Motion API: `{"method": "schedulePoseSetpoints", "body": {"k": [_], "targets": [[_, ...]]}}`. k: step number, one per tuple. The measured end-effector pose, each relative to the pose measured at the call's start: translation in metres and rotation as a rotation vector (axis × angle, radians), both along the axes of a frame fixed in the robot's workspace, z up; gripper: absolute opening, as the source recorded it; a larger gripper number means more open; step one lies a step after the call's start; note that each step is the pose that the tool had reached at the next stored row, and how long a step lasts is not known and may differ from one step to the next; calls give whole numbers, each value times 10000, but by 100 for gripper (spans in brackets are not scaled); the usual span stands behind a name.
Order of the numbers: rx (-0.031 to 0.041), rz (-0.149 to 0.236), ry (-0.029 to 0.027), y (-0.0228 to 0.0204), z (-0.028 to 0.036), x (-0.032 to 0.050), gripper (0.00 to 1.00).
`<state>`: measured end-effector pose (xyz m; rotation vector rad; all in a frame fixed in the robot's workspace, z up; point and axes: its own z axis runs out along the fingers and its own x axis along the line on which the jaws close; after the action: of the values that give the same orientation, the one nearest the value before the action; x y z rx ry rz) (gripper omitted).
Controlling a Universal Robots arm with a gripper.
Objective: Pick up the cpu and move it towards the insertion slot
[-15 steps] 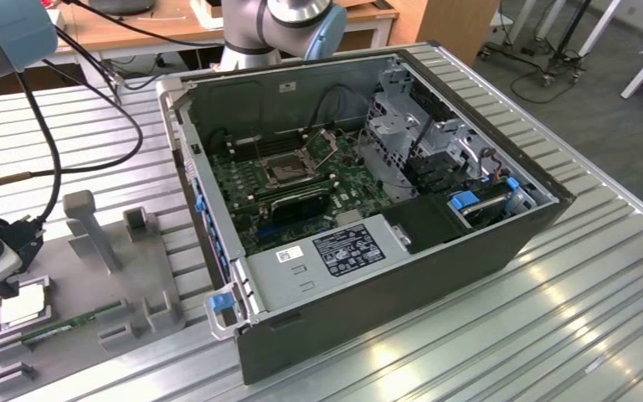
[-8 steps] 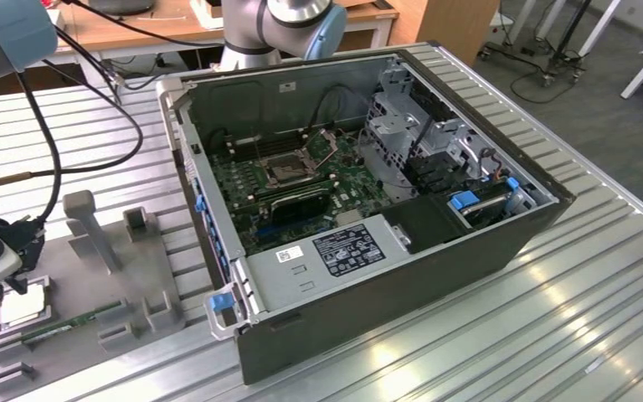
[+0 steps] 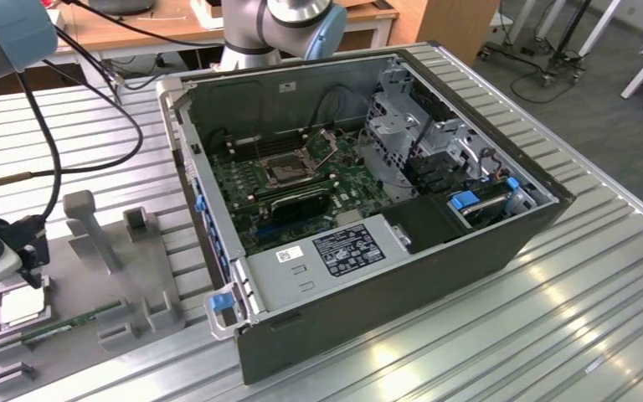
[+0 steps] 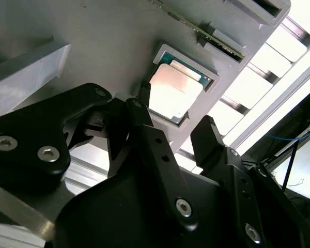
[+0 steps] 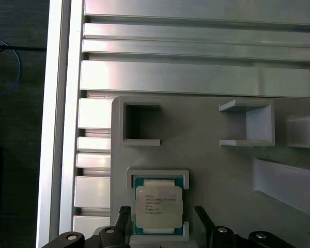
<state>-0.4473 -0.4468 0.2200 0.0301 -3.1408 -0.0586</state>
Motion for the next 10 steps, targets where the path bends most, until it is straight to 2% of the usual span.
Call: {"method": "schedulePoseSetpoints", "body": {"k": [1, 10], "targets": [[0, 0, 0, 0, 0, 0, 59], [0, 0, 0, 0, -2, 0, 59]]}}
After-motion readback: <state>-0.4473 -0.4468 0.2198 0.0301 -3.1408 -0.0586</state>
